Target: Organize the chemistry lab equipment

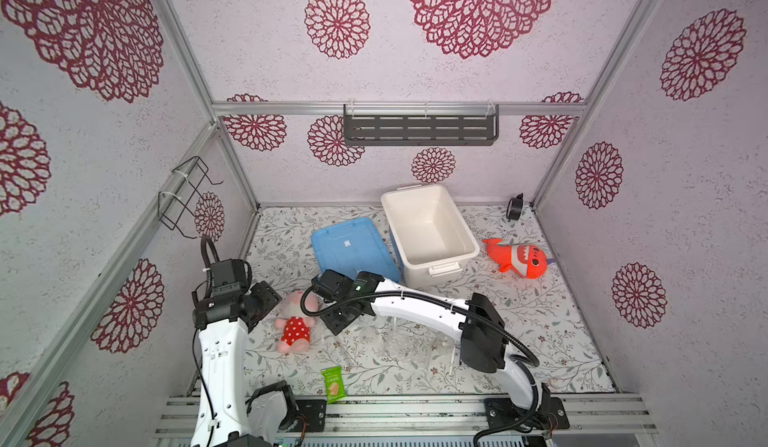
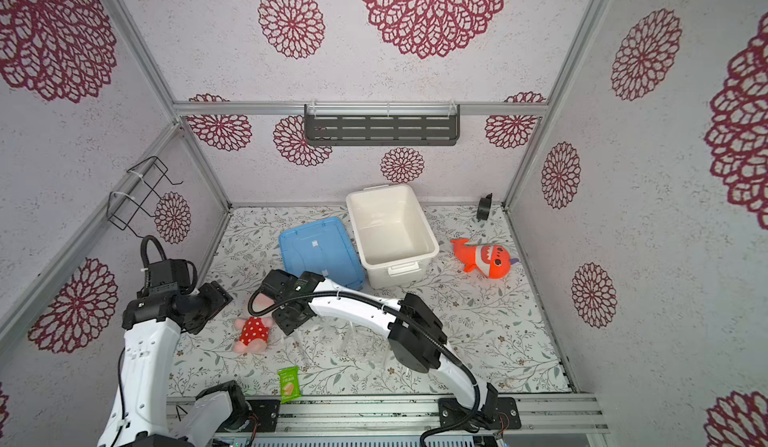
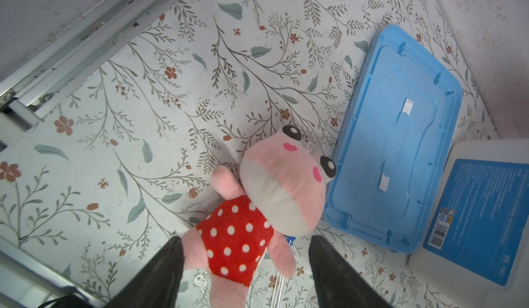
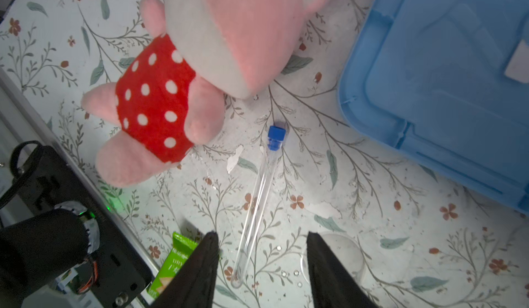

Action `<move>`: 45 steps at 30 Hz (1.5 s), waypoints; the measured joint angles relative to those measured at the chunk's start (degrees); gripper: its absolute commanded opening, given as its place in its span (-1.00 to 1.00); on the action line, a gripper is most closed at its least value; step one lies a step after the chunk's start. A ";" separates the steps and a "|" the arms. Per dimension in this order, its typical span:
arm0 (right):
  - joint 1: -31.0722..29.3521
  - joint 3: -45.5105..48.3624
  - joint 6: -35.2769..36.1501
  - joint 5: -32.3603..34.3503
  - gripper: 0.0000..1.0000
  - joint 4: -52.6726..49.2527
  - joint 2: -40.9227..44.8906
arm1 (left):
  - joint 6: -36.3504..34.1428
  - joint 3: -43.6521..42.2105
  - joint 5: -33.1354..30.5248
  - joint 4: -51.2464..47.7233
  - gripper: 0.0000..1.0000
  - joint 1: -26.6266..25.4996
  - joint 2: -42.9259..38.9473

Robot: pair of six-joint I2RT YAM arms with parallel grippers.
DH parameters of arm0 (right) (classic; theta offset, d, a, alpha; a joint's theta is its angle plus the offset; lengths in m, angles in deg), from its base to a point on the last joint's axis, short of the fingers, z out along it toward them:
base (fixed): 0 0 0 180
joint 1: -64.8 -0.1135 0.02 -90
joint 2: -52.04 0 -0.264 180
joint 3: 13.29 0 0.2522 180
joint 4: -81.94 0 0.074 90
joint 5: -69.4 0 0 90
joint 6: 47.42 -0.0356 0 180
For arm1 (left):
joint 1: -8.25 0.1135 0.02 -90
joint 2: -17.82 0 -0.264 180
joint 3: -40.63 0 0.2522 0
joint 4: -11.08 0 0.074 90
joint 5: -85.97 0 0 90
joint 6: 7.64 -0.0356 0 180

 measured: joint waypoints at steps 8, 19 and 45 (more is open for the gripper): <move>0.37 -5.90 0.02 -0.72 0.07 0.55 -8.55 | -0.96 -1.38 2.89 0.39 0.46 2.12 0.07; 1.68 -8.83 0.94 -1.16 -0.08 -0.15 -13.75 | -1.03 -2.60 7.15 2.91 0.47 2.25 0.20; 1.99 -15.72 -0.11 2.12 -0.57 -5.49 -17.64 | -1.11 -2.62 11.93 4.59 0.48 2.32 1.99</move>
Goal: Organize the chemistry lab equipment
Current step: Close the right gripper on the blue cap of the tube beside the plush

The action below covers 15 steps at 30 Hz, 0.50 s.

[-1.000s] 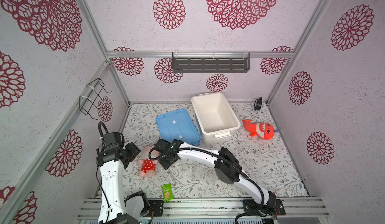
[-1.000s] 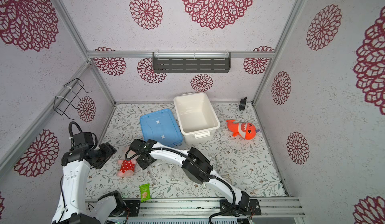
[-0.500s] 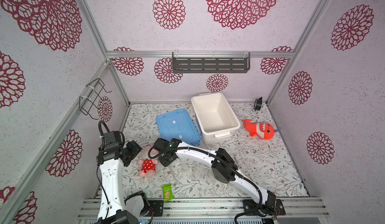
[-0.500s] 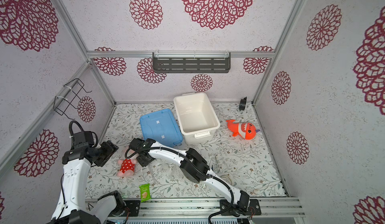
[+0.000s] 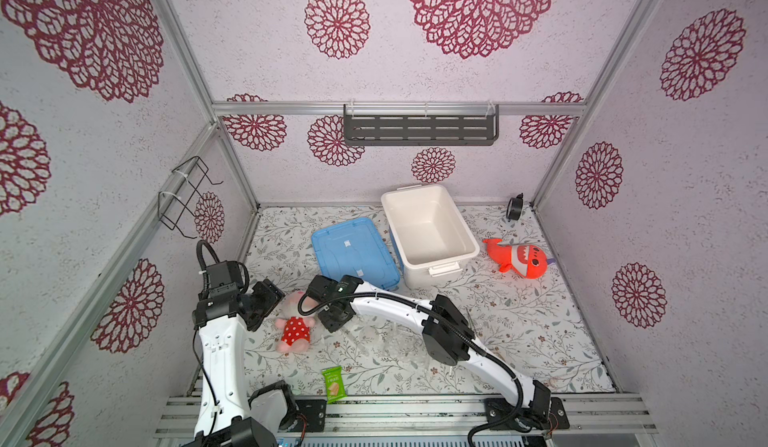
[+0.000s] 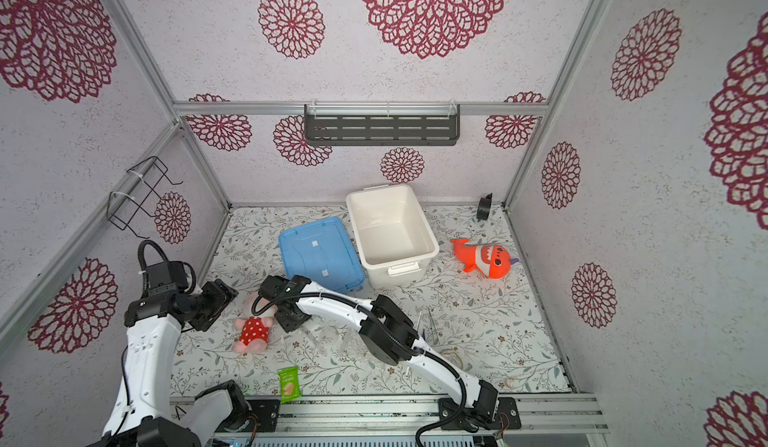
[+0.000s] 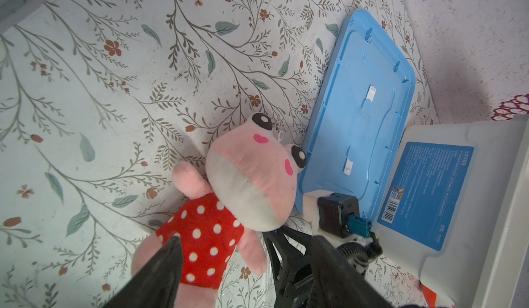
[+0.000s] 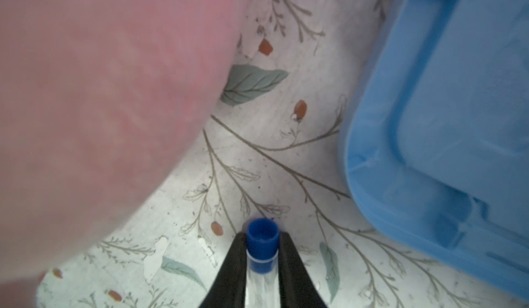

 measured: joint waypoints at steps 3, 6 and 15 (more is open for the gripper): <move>0.15 1.18 -0.59 -0.39 -0.57 0.57 0.63 | 0.00 0.00 0.59 0.00 0.49 0.00 0.04; 0.15 3.98 -0.85 -0.90 -0.57 1.38 2.40 | 0.00 0.00 1.40 0.00 0.49 0.00 0.09; -0.42 13.11 -0.98 -1.14 -0.58 7.10 13.60 | -0.04 0.00 10.78 0.15 0.51 0.02 2.08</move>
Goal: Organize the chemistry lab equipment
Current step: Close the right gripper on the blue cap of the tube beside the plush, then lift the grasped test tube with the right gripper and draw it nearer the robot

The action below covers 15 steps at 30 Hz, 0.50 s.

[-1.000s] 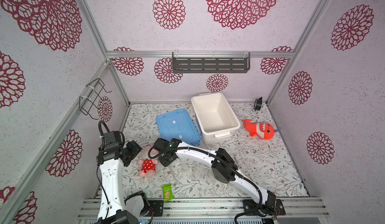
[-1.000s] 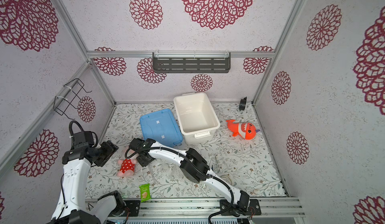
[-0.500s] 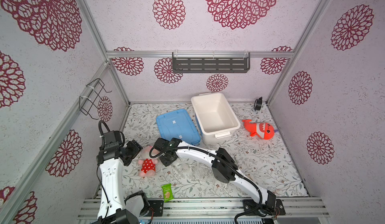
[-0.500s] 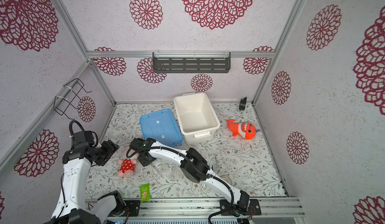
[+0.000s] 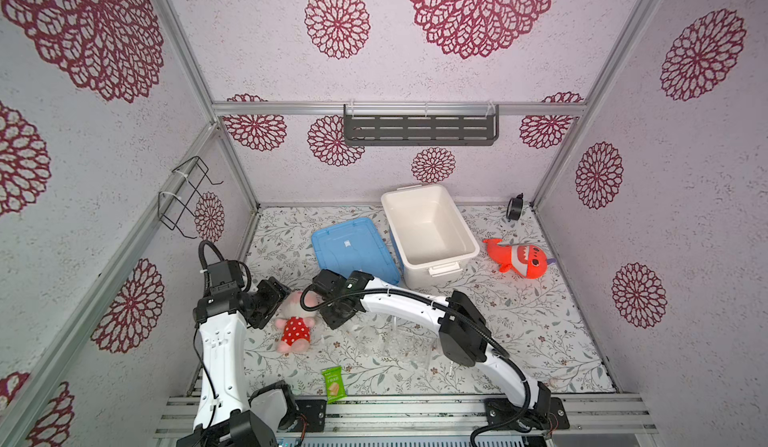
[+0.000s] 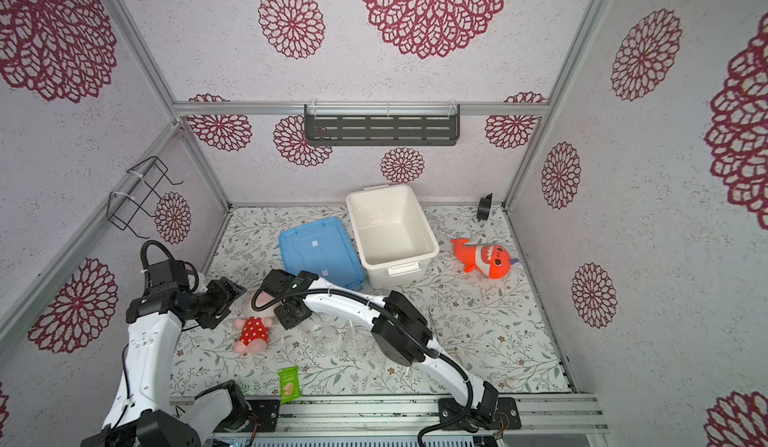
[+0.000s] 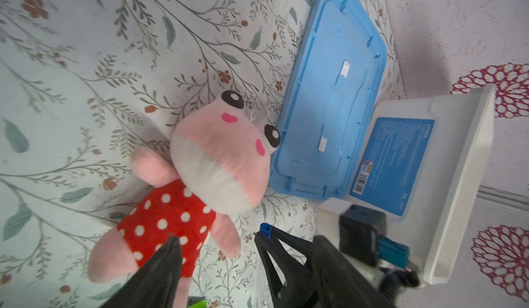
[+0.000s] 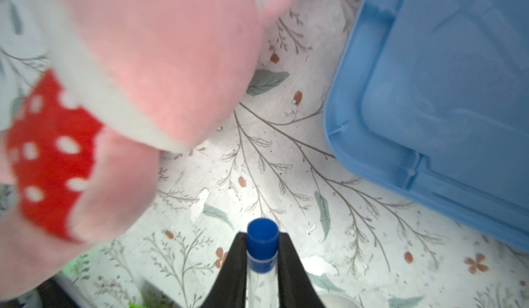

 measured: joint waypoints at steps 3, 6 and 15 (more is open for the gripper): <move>-0.48 7.13 0.57 0.72 -0.59 5.05 7.54 | -0.79 0.02 2.47 -0.13 0.56 -1.16 0.20; -1.07 17.84 1.07 1.22 -0.65 12.79 17.16 | -0.76 0.07 6.36 0.02 0.53 -2.34 0.59; -3.91 51.67 3.96 3.19 -0.69 37.62 45.00 | 2.97 0.02 12.72 2.40 0.53 -4.87 1.84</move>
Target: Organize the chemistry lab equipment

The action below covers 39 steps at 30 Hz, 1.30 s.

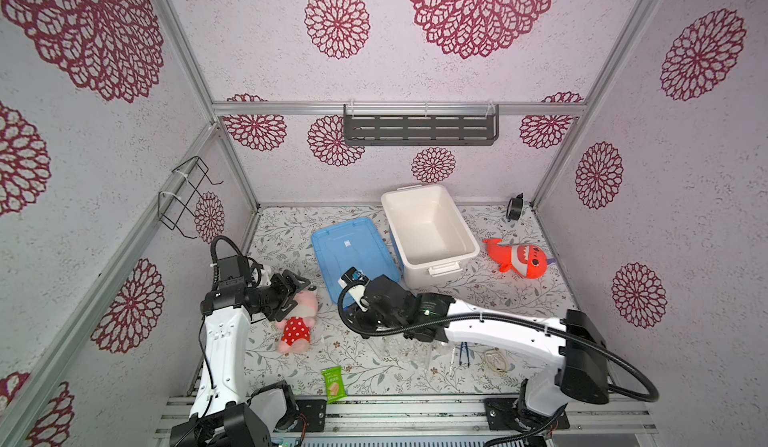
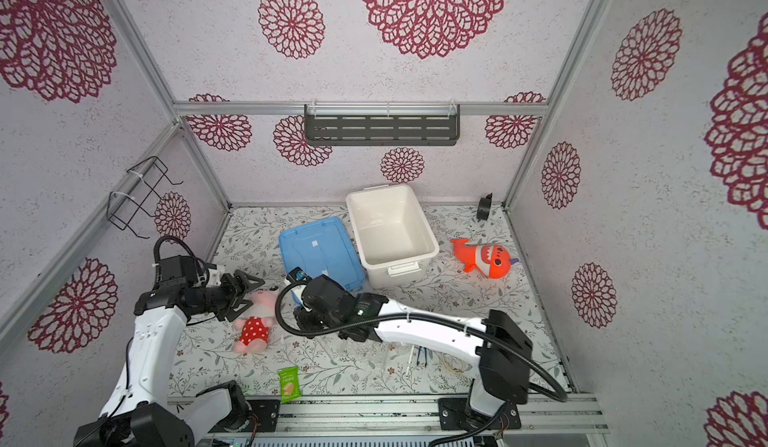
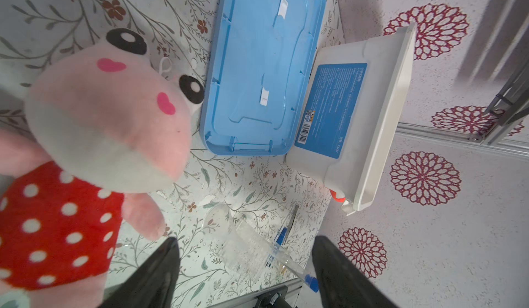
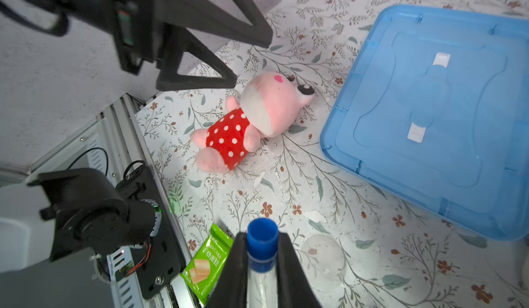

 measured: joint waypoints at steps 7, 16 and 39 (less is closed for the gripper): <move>-2.64 22.18 3.21 3.15 -0.72 17.44 17.64 | 2.49 -0.02 0.24 0.28 0.53 -0.37 -0.04; -3.58 42.99 6.05 11.78 -0.75 36.74 31.56 | 5.77 0.35 1.22 0.85 0.52 -1.51 -0.20; -3.58 55.39 11.26 32.22 -0.77 67.36 26.25 | 7.67 3.08 -0.24 0.72 0.52 -3.21 2.45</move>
